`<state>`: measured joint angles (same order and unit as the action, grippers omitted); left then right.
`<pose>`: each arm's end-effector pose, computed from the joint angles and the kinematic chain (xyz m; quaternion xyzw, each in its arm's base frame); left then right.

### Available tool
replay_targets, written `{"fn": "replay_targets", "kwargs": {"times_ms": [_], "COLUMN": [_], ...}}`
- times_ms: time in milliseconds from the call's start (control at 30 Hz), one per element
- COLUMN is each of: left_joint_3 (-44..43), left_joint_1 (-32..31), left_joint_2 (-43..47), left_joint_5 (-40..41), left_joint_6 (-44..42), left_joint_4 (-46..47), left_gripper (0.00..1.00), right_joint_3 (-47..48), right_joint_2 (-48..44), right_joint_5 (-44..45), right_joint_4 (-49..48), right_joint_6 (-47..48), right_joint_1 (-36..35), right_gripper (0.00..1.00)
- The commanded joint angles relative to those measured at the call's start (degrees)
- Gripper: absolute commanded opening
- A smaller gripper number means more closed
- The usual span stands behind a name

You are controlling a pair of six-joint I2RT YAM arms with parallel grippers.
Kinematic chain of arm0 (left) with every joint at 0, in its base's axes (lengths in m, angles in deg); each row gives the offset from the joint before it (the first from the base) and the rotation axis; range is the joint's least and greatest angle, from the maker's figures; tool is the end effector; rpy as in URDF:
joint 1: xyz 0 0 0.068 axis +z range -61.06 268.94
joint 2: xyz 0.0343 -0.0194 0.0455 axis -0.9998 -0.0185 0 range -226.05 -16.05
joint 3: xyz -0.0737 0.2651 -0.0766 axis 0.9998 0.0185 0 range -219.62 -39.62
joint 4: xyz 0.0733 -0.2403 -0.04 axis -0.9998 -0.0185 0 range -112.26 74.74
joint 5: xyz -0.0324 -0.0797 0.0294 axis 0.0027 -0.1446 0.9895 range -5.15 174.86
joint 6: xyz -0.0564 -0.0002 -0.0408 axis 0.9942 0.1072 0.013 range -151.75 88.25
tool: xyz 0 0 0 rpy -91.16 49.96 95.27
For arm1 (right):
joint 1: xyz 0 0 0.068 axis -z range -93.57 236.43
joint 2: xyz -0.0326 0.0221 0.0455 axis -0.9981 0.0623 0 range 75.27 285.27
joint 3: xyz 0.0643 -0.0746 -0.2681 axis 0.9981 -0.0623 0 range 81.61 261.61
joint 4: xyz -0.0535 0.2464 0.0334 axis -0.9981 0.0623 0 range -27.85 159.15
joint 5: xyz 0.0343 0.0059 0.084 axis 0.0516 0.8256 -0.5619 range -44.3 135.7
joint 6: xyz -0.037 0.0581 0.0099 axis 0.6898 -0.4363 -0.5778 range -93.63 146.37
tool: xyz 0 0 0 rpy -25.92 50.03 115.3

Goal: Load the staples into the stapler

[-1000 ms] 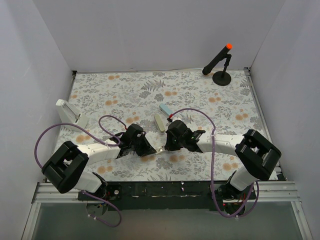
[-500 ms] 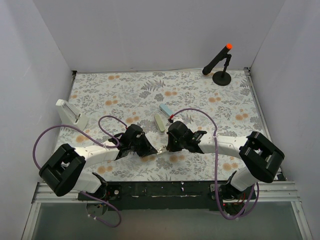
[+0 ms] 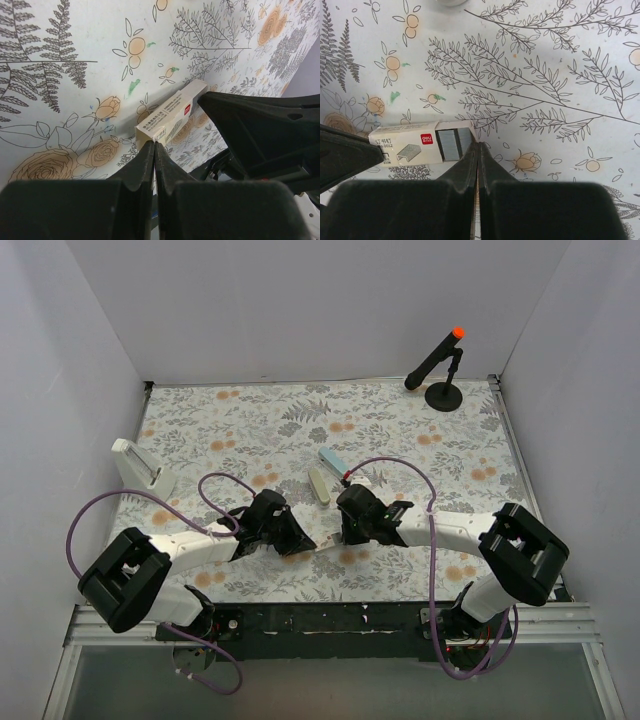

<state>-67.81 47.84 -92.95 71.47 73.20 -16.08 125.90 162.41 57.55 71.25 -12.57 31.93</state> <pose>0.1744 -0.1694 0.1465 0.4586 -0.8123 0.3604 0.0043 0.1841 0.2382 0.1710 -0.0939 0.9362 0.1691 0.2934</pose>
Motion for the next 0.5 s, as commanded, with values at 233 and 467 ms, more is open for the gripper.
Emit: {"fn": "replay_targets", "kwargs": {"times_ms": [233, 467], "left_joint_3": [-1.1, -2.8], "left_joint_1": [-2.8, -5.7], "left_joint_2": [-1.2, -4.0], "left_joint_5": [-0.5, -0.1], "left_joint_6": [1.0, 1.7], "left_joint_4": [0.5, 3.1], "left_gripper": [0.0, 0.0], "right_joint_3": [0.3, -0.5], "right_joint_2": [-3.0, -4.7], "right_joint_5": [6.5, 8.9], "right_joint_4": [8.1, 11.9], "right_joint_6": [1.5, 2.0], "right_joint_1": [0.1, 0.4], "right_gripper": [0.01, 0.01]}}
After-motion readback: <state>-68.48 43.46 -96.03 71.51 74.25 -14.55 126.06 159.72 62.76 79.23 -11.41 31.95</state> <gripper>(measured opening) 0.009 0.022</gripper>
